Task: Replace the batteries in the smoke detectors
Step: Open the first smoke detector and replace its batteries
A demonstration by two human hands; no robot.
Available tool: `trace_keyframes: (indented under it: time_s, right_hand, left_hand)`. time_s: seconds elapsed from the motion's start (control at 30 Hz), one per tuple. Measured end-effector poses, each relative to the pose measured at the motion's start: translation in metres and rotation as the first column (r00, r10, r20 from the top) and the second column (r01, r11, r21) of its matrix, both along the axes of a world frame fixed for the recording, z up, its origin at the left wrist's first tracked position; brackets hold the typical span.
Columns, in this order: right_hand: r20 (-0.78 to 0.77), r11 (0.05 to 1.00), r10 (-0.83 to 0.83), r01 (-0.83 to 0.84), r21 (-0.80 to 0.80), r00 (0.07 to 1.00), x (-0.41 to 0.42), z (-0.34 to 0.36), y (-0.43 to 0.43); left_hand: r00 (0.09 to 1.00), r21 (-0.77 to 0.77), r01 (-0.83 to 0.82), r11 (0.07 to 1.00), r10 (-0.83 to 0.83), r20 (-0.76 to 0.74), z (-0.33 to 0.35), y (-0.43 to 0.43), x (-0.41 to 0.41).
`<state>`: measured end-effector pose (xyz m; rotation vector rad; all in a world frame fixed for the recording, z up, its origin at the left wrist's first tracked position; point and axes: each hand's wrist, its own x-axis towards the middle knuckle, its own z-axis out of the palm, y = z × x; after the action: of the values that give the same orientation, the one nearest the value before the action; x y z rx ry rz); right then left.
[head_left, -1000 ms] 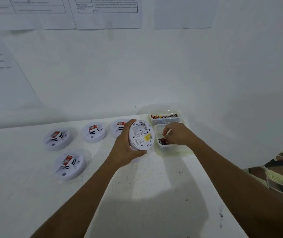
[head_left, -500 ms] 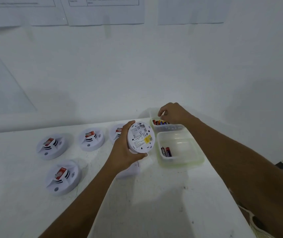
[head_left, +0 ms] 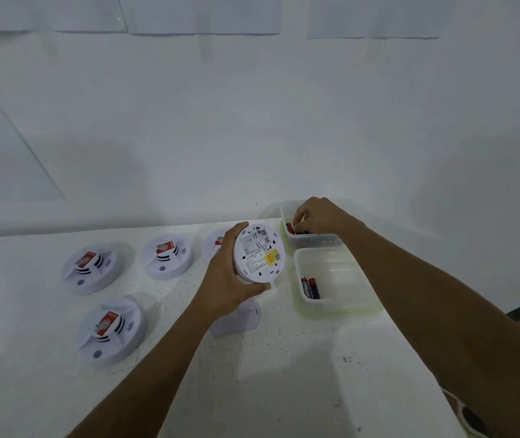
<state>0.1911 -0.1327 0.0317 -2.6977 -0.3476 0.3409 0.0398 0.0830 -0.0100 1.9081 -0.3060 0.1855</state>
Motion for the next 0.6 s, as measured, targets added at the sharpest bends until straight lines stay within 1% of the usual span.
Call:
trace_keyframes:
  time_s: [0.1,0.23,0.3,0.37,0.4,0.43,0.47,0.5,0.53,0.6]
  right_hand:
    - [-0.019,1.000,-0.006,0.006,0.004,1.000,-0.002,-0.002,0.001]
    - [0.016,0.997,-0.050,0.049,0.067,0.999,-0.007,0.008,0.001]
    - [0.027,0.995,-0.047,0.044,0.088,0.999,-0.012,0.014,-0.002]
    - [0.069,0.991,-0.055,0.046,0.126,0.996,-0.019,0.018,-0.005]
    - [0.110,0.983,-0.086,0.066,0.171,0.990,-0.024,0.020,-0.006]
    - [0.150,0.962,-0.145,0.104,0.252,0.978,-0.029,0.023,-0.008]
    - [0.177,0.921,-0.219,0.143,0.363,0.960,-0.036,0.027,-0.009]
    - [0.183,0.859,-0.286,0.167,0.483,0.941,-0.044,0.033,-0.009]
    - [0.169,0.787,-0.323,0.165,0.594,0.931,-0.055,0.040,-0.009]
    - [0.098,0.653,-0.312,0.139,0.744,0.945,-0.078,0.049,-0.003]
  left_hand:
    - [1.000,0.000,0.003,1.000,-0.003,0.000,0.001,-0.001,-0.001]
    - [1.000,0.016,-0.004,1.000,0.004,0.009,0.002,0.003,-0.004]
    - [1.000,0.025,-0.009,1.000,0.008,0.013,0.003,0.006,-0.004]
    - [1.000,0.031,-0.007,0.999,0.007,0.011,0.003,0.008,-0.004]
    - [1.000,0.034,-0.005,0.999,0.005,0.011,0.003,0.009,-0.004]
    - [1.000,0.037,-0.003,0.999,0.003,0.013,0.004,0.009,-0.004]
    - [1.000,0.041,-0.002,0.999,0.001,0.015,0.006,0.008,-0.005]
    - [1.000,0.042,-0.002,0.999,0.001,0.020,0.007,0.008,-0.005]
    - [1.000,0.042,-0.001,0.999,0.000,0.024,0.008,0.007,-0.006]
    - [1.000,0.031,0.007,1.000,-0.008,0.028,0.010,0.005,-0.007]
